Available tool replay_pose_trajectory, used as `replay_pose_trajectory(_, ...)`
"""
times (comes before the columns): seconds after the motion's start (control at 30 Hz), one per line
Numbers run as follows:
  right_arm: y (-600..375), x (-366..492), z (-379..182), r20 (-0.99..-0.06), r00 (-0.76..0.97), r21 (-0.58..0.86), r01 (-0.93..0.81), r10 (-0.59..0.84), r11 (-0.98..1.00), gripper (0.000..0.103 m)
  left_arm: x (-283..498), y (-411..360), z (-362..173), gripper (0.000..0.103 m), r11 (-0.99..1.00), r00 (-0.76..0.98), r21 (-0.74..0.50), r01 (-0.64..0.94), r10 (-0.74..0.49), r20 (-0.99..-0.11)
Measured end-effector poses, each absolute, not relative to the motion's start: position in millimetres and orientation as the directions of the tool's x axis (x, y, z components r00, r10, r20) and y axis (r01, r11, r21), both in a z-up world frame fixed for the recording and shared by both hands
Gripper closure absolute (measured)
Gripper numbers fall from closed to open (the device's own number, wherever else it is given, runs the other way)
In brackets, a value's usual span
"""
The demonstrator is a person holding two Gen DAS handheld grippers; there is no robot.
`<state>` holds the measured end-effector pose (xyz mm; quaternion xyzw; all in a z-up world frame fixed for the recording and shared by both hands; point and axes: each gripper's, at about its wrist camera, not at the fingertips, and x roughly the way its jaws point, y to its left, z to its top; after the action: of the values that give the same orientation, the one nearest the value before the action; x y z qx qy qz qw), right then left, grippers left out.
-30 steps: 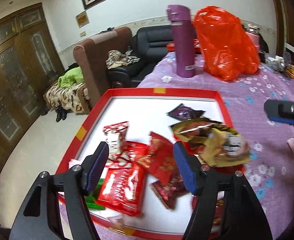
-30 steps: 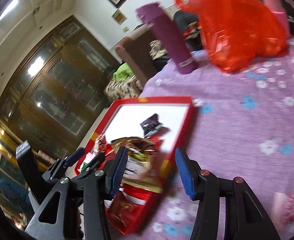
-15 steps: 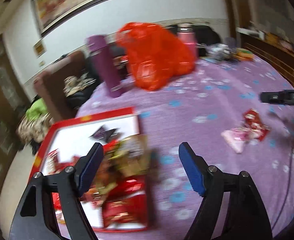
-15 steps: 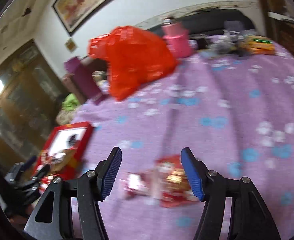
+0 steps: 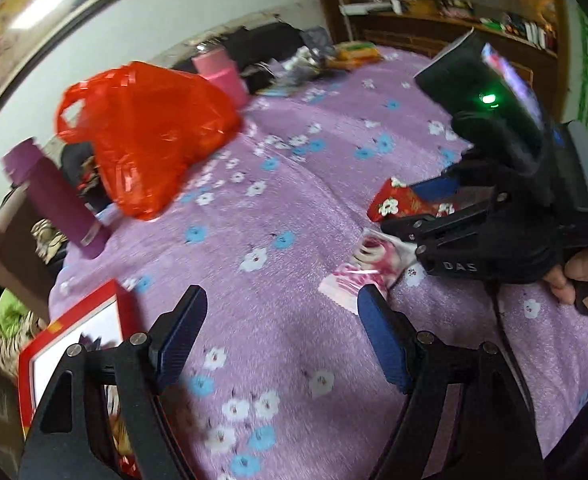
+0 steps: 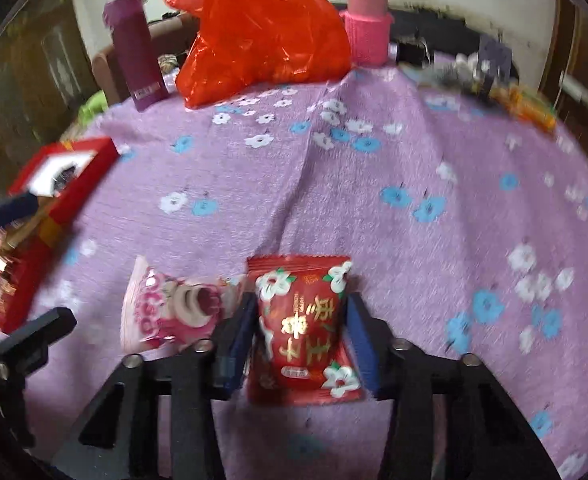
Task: Organize snacks
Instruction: 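Grasp a red packet with the right tool while the left tool grasps the pink Lotso packet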
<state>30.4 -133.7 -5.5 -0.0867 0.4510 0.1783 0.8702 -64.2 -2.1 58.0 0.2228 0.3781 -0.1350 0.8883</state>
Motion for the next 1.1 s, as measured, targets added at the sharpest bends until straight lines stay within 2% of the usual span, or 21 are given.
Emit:
replay_pose_trajectory(0.17,-155.1,40.2,-5.3,-0.794,0.551,0.068,-0.340,0.258,0.938,0.068,-55.0,-18.3,54.5,0.025,0.801,0.640,0.271,0.534,-0.173,-0.749)
replay_pose_trajectory(0.3,-198.0,59.9,-5.3,-0.755,0.495,0.343,-0.261,0.430,0.902,0.068,-46.0,-33.4,46.2,0.026,0.740,0.610,0.290,0.606,-0.199,-0.767)
replay_pose_trajectory(0.4,-220.0,67.1,-8.3,-0.726,0.474,0.466,-0.192,0.497,0.864,0.068,-42.5,-47.4,36.3,0.026,0.670,0.573,0.311,0.674,-0.209,-0.793)
replay_pose_trajectory(0.5,-231.1,70.8,-11.7,-0.718,0.464,0.517,-0.145,0.519,0.844,0.068,-37.4,-55.4,25.1,0.026,0.615,0.551,0.342,0.711,-0.186,-0.813)
replay_pose_trajectory(0.6,-233.0,70.4,-10.7,-0.710,0.464,0.529,-0.144,0.529,0.836,0.068,-31.9,-55.0,19.4,0.026,0.607,0.523,0.317,0.729,-0.196,-0.829)
replay_pose_trajectory(0.67,-233.5,69.4,-9.0,-0.704,0.466,0.533,-0.152,0.536,0.832,0.068,-29.3,-52.2,19.8,0.029,0.623,0.508,0.280,0.730,-0.222,-0.832)
replay_pose_trajectory(0.83,-233.8,70.3,-9.5,-0.699,0.463,0.542,-0.153,0.545,0.826,0.068,-25.0,-44.6,18.1,0.061,0.671,0.433,0.131,0.730,-0.306,-0.847)
replay_pose_trajectory(0.9,-232.5,71.0,-10.8,-0.702,0.460,0.539,-0.156,0.544,0.827,0.068,-26.1,-42.6,17.1,0.066,0.690,0.425,0.096,0.717,-0.325,-0.845)
replay_pose_trajectory(1.1,-232.5,72.5,-11.1,-0.702,0.459,0.538,-0.160,0.545,0.827,0.068,-33.5,-40.8,16.6,0.068,0.778,0.476,0.069,0.624,-0.308,-0.824)
